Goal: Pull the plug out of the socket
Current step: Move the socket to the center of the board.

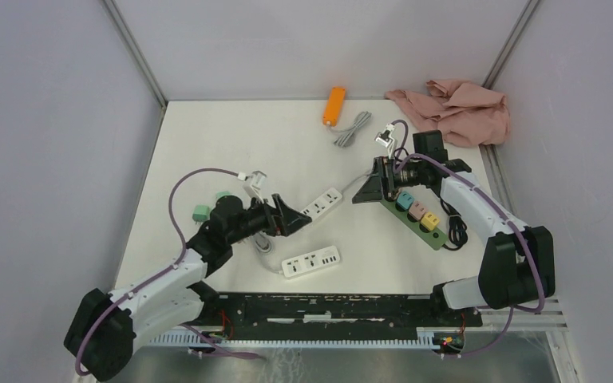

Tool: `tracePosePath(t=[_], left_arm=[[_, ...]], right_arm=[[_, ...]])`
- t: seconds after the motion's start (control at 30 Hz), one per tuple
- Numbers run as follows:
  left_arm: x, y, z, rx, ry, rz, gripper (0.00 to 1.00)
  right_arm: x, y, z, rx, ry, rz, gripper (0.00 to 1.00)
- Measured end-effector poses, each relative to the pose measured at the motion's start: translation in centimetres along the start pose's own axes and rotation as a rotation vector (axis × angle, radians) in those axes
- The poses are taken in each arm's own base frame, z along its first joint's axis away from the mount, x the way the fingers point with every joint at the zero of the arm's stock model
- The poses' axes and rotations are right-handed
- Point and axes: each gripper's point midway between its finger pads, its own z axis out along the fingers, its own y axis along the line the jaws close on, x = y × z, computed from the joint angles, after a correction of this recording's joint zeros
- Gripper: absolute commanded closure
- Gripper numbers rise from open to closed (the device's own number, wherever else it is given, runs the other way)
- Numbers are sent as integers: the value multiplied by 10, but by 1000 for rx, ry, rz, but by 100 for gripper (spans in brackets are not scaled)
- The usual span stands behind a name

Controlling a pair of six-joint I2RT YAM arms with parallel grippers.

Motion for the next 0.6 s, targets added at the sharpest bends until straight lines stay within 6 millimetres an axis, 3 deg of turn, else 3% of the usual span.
tracePosePath(t=[0.1,0.37,0.6], left_arm=[[25,-20,8,53,77,77,1],[37,-47,18,72,84,262,1],[62,-50,28,-1,139,415,1]], right_arm=[[-1,-1,-1,2,-5,2,20],[-4,1,-6,8,-22,-8,20],[-7,-1,-10,16,-37,-10,20]])
